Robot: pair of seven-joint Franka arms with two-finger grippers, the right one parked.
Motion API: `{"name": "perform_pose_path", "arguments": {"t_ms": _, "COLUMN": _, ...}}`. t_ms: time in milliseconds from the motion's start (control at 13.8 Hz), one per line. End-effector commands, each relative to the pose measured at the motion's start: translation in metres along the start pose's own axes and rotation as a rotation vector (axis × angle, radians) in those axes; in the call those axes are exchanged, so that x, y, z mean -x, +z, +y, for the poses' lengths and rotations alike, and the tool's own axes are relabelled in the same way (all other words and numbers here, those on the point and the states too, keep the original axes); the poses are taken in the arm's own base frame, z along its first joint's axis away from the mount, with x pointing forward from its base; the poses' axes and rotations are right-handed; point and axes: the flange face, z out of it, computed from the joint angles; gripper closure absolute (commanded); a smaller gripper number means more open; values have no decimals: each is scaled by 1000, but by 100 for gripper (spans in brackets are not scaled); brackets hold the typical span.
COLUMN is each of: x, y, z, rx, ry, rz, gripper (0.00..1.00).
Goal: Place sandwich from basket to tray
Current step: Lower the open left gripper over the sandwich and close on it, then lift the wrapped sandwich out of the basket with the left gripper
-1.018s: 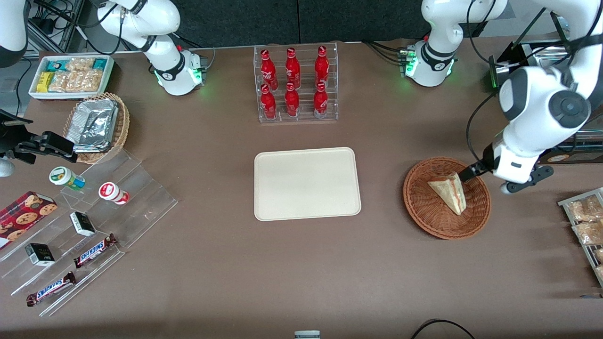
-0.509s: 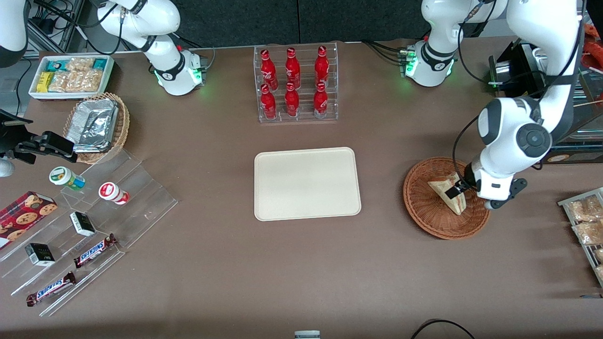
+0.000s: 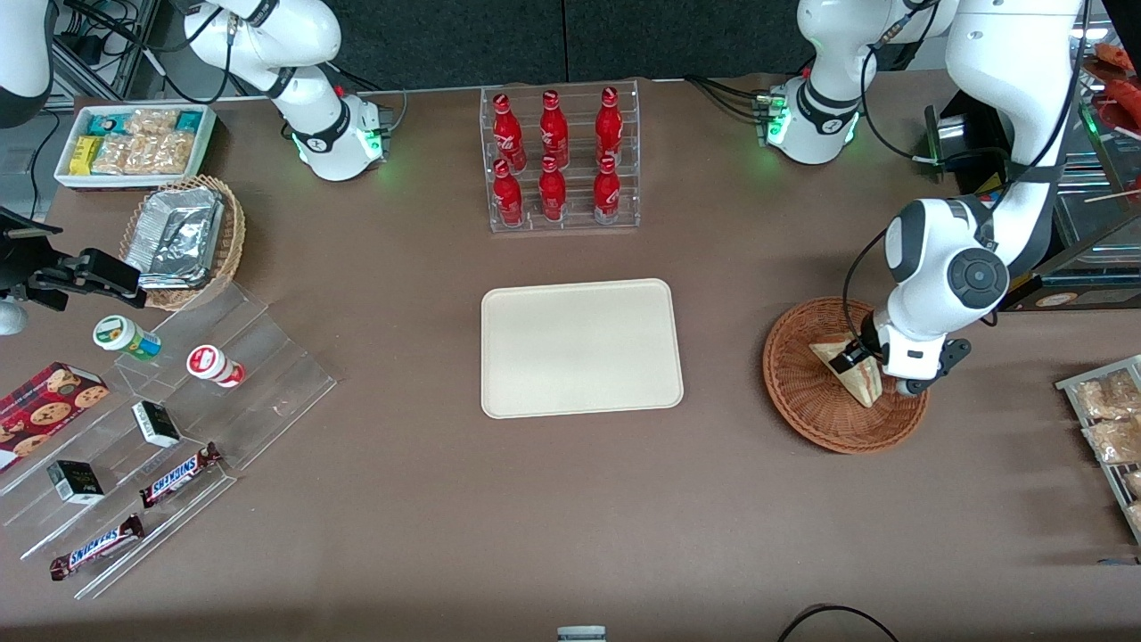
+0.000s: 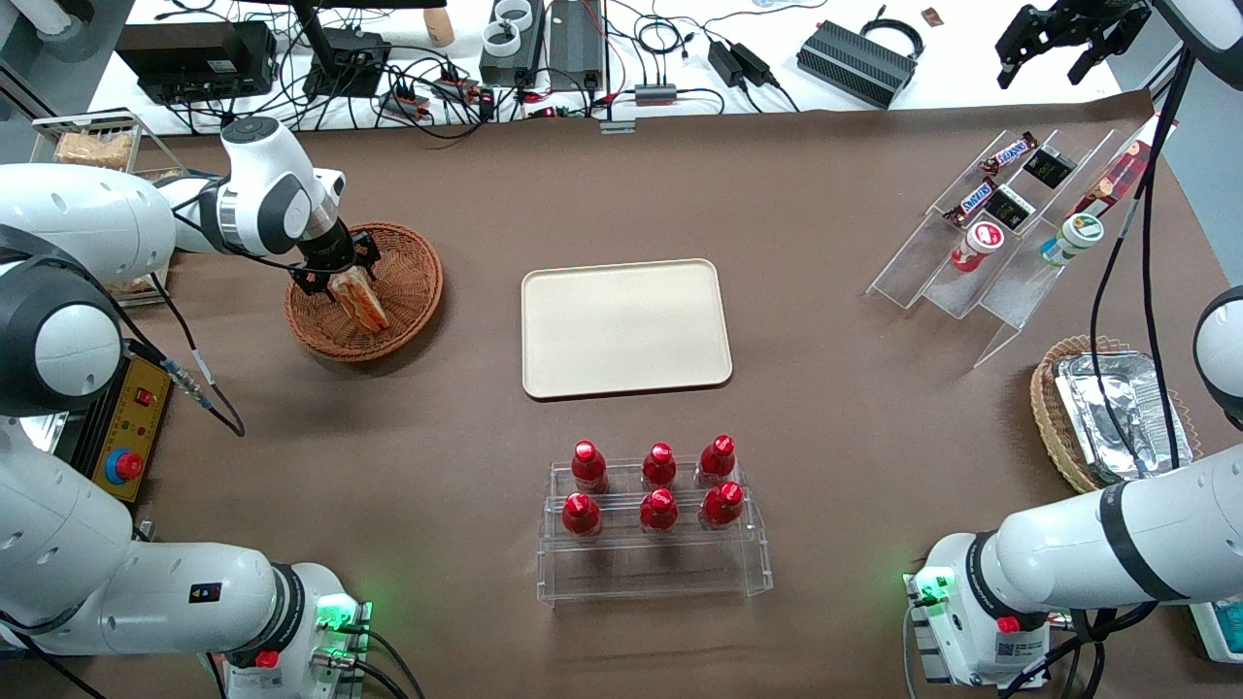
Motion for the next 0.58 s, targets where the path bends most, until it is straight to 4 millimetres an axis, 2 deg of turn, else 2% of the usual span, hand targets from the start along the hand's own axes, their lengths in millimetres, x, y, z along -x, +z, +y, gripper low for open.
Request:
{"name": "perform_pose_path", "arguments": {"t_ms": 0, "x": 3, "y": 8, "z": 1, "rx": -5, "ry": -18, "rz": -7, "gripper": 93}}
{"name": "perform_pose_path", "arguments": {"t_ms": 73, "x": 3, "y": 5, "z": 1, "rx": -7, "ry": -19, "rz": -8, "gripper": 100}}
{"name": "perform_pose_path", "arguments": {"t_ms": 291, "x": 4, "y": -10, "z": -1, "rx": -25, "ry": -5, "rz": -15, "gripper": 100}}
{"name": "perform_pose_path", "arguments": {"t_ms": 364, "x": 4, "y": -20, "z": -1, "rx": -33, "ry": 3, "rz": -18, "gripper": 100}}
{"name": "perform_pose_path", "arguments": {"t_ms": 509, "x": 0, "y": -57, "z": 14, "rx": -53, "ry": 14, "rz": -36, "gripper": 100}}
